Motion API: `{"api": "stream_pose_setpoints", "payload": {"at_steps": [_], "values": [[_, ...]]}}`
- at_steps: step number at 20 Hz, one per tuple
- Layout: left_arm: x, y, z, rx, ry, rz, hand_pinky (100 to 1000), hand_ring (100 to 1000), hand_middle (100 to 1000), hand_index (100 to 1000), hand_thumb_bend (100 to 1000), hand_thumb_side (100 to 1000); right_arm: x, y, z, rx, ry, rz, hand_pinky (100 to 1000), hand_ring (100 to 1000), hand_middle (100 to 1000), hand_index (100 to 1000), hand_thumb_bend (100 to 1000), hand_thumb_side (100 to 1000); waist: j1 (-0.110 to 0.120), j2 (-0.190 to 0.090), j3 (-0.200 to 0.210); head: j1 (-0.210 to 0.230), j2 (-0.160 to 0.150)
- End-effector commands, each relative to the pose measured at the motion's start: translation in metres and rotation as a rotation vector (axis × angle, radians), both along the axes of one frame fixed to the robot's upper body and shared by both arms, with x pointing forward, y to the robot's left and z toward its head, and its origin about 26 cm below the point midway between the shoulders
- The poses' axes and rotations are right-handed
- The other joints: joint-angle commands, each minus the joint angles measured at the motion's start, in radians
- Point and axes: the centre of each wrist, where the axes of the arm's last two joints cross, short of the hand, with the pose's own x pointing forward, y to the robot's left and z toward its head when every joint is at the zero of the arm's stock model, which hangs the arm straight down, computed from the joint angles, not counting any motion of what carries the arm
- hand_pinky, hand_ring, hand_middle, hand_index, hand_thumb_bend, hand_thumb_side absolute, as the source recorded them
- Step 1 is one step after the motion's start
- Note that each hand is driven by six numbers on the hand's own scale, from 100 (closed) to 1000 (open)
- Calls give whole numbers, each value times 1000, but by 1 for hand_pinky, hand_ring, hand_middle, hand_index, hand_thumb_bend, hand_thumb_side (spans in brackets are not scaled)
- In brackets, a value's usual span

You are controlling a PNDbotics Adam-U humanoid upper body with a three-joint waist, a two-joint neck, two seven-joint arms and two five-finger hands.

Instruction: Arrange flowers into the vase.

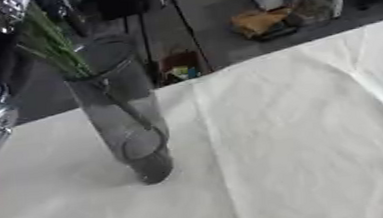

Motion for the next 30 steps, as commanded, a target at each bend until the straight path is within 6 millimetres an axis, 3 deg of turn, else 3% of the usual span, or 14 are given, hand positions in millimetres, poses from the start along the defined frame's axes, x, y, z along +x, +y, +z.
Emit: {"api": "stream_pose_setpoints", "payload": {"at_steps": [1,6,11,20,26,30], "values": [[-8,8,11,69,-26,17,501,965,734,867,353,845,-2,0,2,2,-5,-1,616,752,482,767,100,810,-9,-25,7,-3,-8],[-11,14,14,173,-17,23,584,1000,812,919,373,867,-2,-1,1,2,4,-7,616,752,481,767,100,809,-10,-31,18,-10,-2],[-15,24,19,327,-14,42,729,1000,901,980,441,905,-3,-2,1,0,13,-11,615,752,481,767,100,808,-7,-39,25,-15,0],[-14,46,28,471,-46,99,808,1000,924,987,468,917,-3,-4,1,-4,25,-18,615,752,480,768,100,809,-3,-46,33,-15,2],[-16,57,31,557,-88,120,922,1000,939,992,472,929,-3,-5,1,-6,30,-19,615,753,479,768,100,810,1,-48,34,-16,2],[-14,61,32,593,-98,117,925,1000,937,989,464,941,-3,-4,1,-7,37,-17,616,754,479,769,100,809,3,-47,33,-15,1]]}}
